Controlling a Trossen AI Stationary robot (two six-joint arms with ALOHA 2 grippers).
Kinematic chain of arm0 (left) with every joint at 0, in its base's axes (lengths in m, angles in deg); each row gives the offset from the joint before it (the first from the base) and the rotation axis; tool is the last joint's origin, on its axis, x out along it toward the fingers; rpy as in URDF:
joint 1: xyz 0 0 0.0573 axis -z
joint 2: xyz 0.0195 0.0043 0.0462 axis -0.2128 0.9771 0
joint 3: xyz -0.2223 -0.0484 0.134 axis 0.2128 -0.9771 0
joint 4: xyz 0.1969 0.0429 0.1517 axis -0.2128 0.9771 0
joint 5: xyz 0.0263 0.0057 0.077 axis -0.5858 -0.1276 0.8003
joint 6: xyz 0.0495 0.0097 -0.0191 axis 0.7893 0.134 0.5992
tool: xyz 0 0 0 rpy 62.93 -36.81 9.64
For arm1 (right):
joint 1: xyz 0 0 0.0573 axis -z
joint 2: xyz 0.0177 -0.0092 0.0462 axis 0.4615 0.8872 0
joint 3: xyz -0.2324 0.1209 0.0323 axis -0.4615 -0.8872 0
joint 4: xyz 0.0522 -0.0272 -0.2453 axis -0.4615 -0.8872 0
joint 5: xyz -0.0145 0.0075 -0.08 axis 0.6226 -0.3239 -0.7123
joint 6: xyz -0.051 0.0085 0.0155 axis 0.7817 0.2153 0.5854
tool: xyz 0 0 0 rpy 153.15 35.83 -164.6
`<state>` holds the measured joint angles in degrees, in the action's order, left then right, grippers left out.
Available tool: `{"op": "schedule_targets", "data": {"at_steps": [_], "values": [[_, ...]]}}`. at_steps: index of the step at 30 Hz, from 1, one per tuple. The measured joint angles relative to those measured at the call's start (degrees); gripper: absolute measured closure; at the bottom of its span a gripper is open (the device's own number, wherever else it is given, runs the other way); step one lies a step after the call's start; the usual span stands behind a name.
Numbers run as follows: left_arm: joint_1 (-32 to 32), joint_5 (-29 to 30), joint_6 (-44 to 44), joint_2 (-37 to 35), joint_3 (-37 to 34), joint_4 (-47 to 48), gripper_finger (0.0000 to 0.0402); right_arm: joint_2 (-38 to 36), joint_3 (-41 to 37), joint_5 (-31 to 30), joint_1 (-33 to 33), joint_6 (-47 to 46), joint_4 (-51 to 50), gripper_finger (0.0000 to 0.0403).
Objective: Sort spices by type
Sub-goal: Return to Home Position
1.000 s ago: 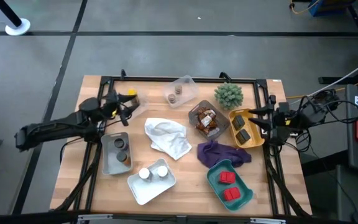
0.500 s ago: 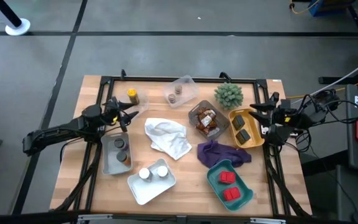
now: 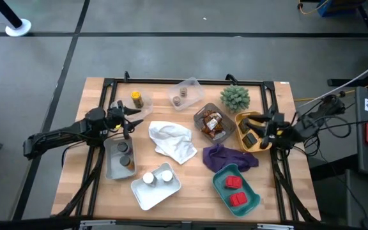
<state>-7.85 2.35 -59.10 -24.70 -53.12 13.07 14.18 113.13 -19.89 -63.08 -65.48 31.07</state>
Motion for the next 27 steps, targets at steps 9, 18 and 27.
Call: {"op": "schedule_targets", "data": {"at_steps": [9,18,27], "values": [[0.0,0.0,-4.72,1.28,0.02,0.1,0.0182,-2.15,-10.73,-4.17,0.0,-5.49,2.28,0.0249],[0.0,0.0,-6.77,4.84,0.02,0.15,0.0182,-7.41,-19.54,-3.0,0.0,-9.44,3.74,0.0249],[0.0,0.0,-9.8,7.19,0.02,0.19,0.0182,-16.22,-25.07,-2.19,-0.02,-10.01,3.68,0.0249]]}}
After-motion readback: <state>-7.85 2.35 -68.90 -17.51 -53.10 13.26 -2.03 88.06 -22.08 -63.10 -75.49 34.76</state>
